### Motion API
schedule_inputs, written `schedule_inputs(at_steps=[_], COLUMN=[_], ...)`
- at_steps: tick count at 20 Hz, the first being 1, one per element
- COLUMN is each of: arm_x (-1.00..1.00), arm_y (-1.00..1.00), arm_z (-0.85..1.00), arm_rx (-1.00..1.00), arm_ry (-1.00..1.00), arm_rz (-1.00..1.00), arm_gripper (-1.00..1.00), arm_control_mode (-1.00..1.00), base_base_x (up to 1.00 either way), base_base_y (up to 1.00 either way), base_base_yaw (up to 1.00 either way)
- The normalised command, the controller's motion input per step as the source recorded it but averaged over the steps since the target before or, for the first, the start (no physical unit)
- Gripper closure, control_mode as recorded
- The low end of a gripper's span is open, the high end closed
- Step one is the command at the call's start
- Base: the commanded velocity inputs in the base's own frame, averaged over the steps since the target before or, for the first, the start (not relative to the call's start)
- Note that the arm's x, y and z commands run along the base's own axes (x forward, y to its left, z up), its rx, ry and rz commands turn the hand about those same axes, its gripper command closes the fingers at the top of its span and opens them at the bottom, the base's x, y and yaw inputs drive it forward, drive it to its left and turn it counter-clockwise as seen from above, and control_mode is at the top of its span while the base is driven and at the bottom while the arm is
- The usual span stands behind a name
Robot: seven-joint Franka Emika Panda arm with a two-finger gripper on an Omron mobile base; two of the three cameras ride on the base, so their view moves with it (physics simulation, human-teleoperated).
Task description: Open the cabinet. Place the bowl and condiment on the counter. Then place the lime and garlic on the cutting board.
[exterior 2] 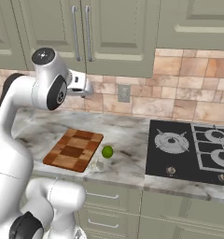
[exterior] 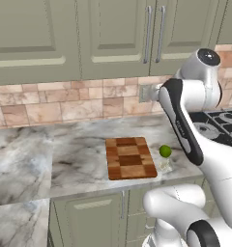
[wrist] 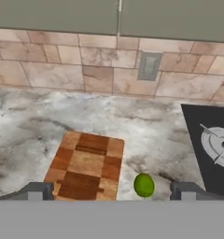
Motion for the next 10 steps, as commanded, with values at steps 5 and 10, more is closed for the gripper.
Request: schedule_inputs(at_steps=[5,10], arm_x=[0.00,0.00], arm_y=[0.00,-0.02], arm_z=[0.23,0.24], arm_rx=[0.00,0.00], arm_ry=[-0.22,-0.20], arm_rz=[0.00,0.00], arm_gripper=[-1.00,-1.00], arm_control_mode=[-1.00,-1.00], base_base_x=[0.00,0.00], base_base_y=[0.00,0.00], base_base_yaw=[0.00,0.00])
